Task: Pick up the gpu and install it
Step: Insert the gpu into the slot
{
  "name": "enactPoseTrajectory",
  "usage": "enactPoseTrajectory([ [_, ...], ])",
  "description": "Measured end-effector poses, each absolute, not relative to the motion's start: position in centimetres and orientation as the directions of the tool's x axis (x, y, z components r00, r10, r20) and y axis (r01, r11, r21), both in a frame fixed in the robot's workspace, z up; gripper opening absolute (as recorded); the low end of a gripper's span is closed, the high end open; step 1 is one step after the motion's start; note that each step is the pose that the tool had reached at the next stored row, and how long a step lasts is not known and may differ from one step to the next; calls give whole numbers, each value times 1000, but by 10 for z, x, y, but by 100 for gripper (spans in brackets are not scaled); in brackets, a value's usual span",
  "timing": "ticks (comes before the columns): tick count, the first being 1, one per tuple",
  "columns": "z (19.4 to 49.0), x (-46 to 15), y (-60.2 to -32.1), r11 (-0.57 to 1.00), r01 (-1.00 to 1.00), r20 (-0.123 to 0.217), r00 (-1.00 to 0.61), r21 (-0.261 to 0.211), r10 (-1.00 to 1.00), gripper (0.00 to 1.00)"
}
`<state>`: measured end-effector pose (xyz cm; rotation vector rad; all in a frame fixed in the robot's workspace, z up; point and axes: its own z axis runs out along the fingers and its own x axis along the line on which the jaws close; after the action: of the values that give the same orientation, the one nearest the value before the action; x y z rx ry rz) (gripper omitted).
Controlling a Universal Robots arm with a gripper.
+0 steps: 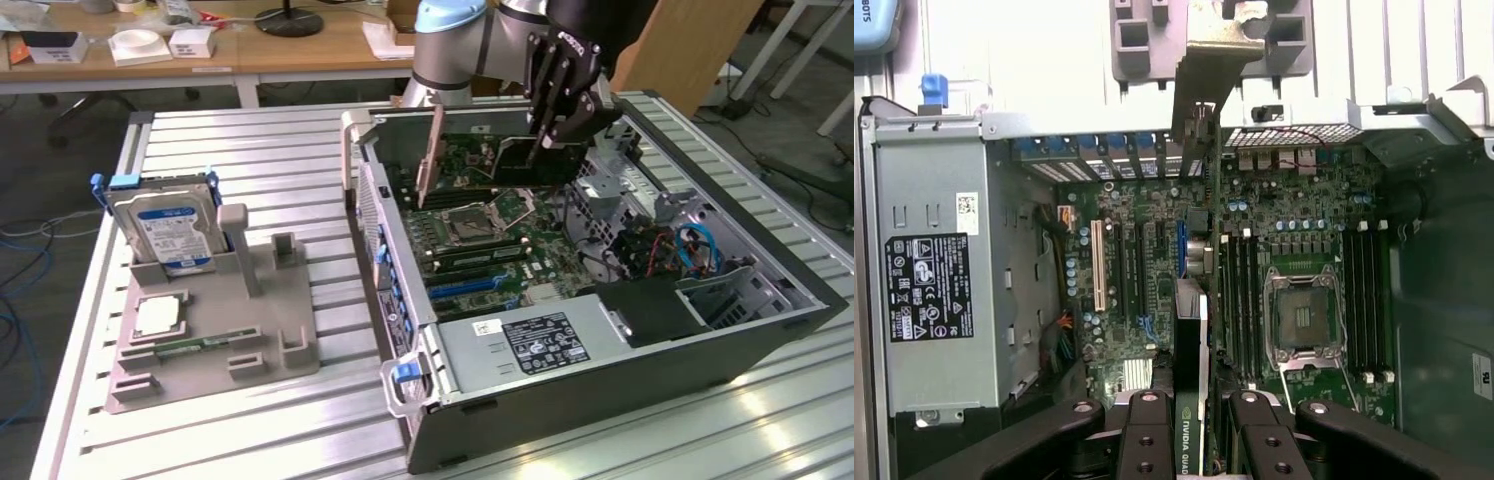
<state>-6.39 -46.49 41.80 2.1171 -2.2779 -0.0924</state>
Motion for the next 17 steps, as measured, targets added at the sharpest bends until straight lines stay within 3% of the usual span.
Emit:
enactPoseTrajectory([
  [17,413,-63,-465,5,-999,-22,-6,39,-1000,26],
])
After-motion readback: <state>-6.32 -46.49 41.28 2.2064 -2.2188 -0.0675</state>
